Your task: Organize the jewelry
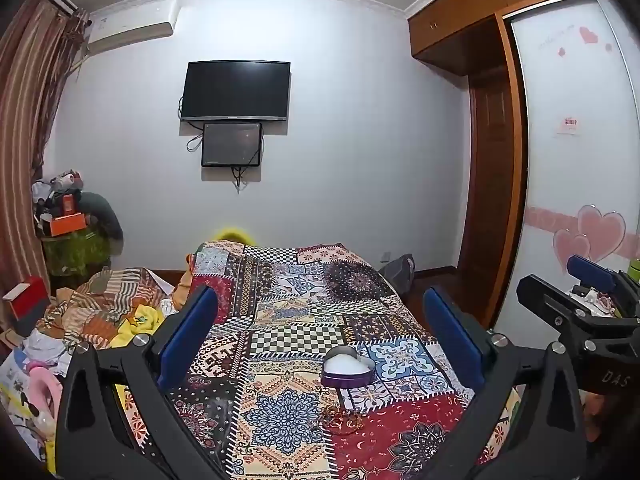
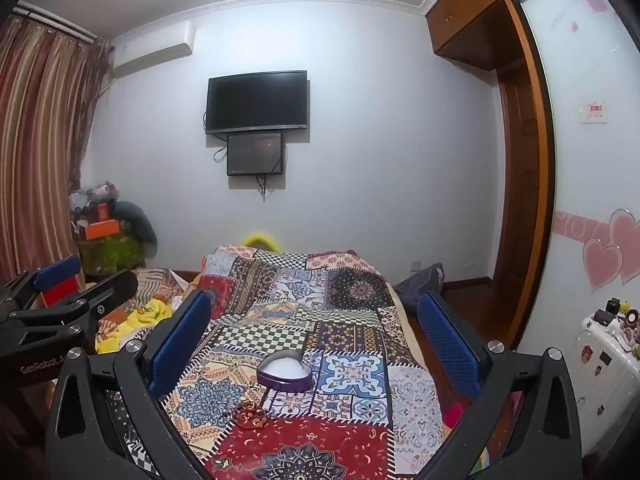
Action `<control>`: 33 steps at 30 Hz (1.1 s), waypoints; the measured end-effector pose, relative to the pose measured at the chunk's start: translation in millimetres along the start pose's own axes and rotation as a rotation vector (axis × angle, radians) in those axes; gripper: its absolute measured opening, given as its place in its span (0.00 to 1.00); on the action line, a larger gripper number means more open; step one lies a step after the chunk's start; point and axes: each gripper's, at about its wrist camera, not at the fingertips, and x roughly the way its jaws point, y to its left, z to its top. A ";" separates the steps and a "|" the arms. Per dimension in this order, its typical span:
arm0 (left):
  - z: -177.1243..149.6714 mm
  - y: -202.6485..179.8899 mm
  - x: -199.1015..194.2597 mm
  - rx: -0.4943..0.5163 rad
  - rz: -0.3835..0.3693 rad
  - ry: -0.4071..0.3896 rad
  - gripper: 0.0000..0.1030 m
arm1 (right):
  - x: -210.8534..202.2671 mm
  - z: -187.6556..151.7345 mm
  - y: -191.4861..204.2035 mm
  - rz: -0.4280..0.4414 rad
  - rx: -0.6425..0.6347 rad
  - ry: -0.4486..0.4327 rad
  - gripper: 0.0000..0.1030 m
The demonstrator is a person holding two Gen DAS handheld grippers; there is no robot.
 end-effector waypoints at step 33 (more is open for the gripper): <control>-0.4 -2.9 10.5 0.011 -0.008 0.019 1.00 | 4.4 -2.6 -0.8 -0.004 0.001 0.020 1.00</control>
